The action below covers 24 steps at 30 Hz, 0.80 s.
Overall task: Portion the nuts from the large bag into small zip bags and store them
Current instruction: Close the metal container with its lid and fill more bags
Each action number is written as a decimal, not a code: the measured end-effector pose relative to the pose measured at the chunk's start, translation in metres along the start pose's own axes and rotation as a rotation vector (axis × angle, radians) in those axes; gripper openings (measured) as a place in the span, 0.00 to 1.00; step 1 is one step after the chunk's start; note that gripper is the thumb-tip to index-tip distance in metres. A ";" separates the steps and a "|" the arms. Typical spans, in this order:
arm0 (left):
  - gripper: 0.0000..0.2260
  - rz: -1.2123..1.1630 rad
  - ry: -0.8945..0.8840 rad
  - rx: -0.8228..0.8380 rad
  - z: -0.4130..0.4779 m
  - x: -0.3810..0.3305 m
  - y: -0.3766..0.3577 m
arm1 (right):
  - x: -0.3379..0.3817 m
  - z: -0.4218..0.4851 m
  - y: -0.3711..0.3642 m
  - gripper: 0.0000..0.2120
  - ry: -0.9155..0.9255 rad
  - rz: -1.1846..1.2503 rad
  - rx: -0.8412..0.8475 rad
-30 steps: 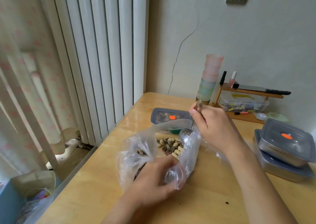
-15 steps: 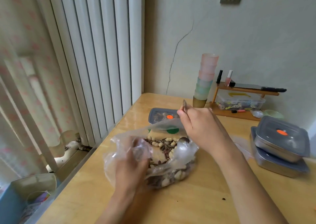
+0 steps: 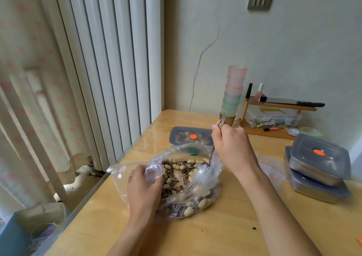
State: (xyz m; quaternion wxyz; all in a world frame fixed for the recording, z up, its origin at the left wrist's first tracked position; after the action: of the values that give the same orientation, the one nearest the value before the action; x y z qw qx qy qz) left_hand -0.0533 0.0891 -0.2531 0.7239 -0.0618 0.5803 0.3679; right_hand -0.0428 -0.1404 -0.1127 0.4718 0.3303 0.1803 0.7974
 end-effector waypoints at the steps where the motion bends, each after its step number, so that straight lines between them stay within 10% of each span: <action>1: 0.08 -0.015 0.003 0.005 0.000 -0.001 0.000 | 0.000 -0.001 0.000 0.20 -0.009 0.014 -0.004; 18: 0.11 -0.026 -0.024 0.032 -0.002 -0.009 0.003 | -0.023 -0.005 -0.002 0.18 -0.347 0.210 -0.062; 24: 0.17 -0.030 -0.085 -0.110 -0.006 -0.019 0.013 | 0.004 -0.012 -0.015 0.18 -0.150 0.302 0.011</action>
State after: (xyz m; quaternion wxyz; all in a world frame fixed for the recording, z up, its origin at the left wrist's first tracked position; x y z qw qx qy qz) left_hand -0.0669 0.0869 -0.2334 0.7489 -0.0945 0.5268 0.3907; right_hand -0.0423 -0.1294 -0.1289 0.3569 0.4150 0.0971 0.8313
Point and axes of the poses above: each hand's wrist, its own z-axis towards the middle knuckle, its own y-axis out of the back of the hand, x = y × z, the point moved 3 cm from there along z, towards the middle knuckle, and after that the axes turned 6 degrees about -x, right-handed, at the moved point
